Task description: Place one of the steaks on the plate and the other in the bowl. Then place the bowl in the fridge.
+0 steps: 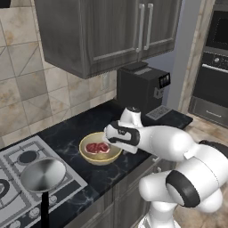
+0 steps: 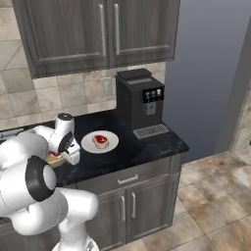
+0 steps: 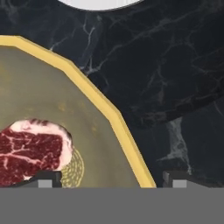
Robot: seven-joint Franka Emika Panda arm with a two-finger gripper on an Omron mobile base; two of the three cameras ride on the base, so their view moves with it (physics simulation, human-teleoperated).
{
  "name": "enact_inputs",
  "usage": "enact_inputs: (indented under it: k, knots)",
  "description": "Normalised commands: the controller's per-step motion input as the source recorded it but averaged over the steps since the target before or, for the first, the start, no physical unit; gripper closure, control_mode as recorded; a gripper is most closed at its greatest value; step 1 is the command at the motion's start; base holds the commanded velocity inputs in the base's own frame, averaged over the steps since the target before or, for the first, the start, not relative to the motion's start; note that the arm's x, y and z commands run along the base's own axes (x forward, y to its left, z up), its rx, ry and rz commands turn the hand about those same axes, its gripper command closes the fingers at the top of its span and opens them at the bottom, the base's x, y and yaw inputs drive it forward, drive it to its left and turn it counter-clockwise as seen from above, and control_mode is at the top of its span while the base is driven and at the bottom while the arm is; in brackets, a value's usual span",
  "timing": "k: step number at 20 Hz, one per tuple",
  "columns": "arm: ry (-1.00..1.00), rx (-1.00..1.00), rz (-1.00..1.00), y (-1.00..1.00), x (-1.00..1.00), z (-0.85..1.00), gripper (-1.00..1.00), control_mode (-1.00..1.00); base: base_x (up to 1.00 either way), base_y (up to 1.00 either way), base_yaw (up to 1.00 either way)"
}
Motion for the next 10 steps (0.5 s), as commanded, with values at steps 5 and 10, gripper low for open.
enact_inputs:
  k: [5,10]
  knots:
    - [0.00,0.00,0.00,0.24,0.00,0.00,1.00,-1.00,0.00,0.00,0.00]
    - [-0.01,0.00,0.00,0.26,-0.03,0.00,1.00,-1.00,0.00,0.00,0.00]
